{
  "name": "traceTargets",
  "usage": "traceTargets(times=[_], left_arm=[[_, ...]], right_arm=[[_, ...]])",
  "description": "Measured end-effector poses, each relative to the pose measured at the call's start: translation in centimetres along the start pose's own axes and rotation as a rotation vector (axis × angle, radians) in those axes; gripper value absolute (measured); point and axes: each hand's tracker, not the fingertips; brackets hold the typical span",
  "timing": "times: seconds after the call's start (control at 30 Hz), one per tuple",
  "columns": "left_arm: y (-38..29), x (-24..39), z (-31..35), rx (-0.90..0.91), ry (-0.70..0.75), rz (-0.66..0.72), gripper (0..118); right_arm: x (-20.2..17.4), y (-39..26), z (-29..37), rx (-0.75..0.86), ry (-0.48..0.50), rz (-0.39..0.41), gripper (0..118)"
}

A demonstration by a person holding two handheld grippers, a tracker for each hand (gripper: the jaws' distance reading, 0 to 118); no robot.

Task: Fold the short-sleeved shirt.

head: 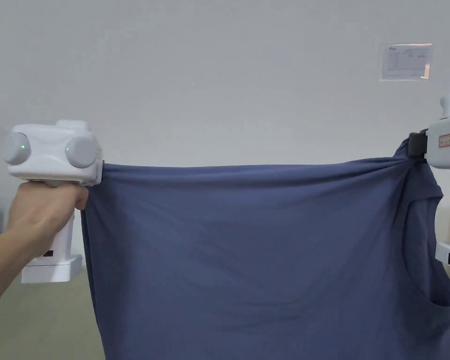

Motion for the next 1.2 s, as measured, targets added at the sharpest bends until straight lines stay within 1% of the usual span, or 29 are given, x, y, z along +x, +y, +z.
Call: traceTargets(times=[0.23,0.4,0.47,0.53,0.7,0.77,0.8,0.97,1.07,1.2], left_arm=[[3.0,3.1,-5.3,0.024,0.03,-0.016,1],[5.1,5.8,-11.2,0.044,0.07,-0.034,1],[5.4,7.0,-13.2,0.063,0.101,-0.045,1],[5.4,8.0,-15.4,0.063,0.102,-0.045,1],[4.7,9.9,-21.6,0.047,0.124,-0.042,1],[4.5,10.5,-23.5,0.04,0.131,-0.042,1],[4.3,10.8,-24.1,0.043,0.128,-0.041,1],[3.4,12.6,-27.7,0.053,0.145,-0.074,1],[2.5,13.5,-29.9,0.04,0.15,-0.088,1],[-1.1,15.3,-31.6,-0.007,0.152,-0.11,1]], right_arm=[[-0.8,1.7,-6.9,0.008,-0.041,0.037,1],[-1.5,2.2,-13.1,0.015,-0.068,0.072,1],[-1.7,2.0,-15.5,0.023,-0.074,0.089,1],[-1.9,1.8,-17.7,0.028,-0.084,0.096,1],[-2.0,0.7,-22.7,0.029,-0.096,0.094,1],[-2.2,0.4,-24.5,0.021,-0.102,0.119,1],[-2.3,0.2,-25.4,0.011,-0.109,0.137,1],[-2.5,-1.7,-28.3,0.001,-0.124,0.133,1],[-2.3,-3.2,-30.0,-0.02,-0.128,0.116,1],[-2.6,-6.5,-32.2,-0.074,-0.126,0.126,1]])
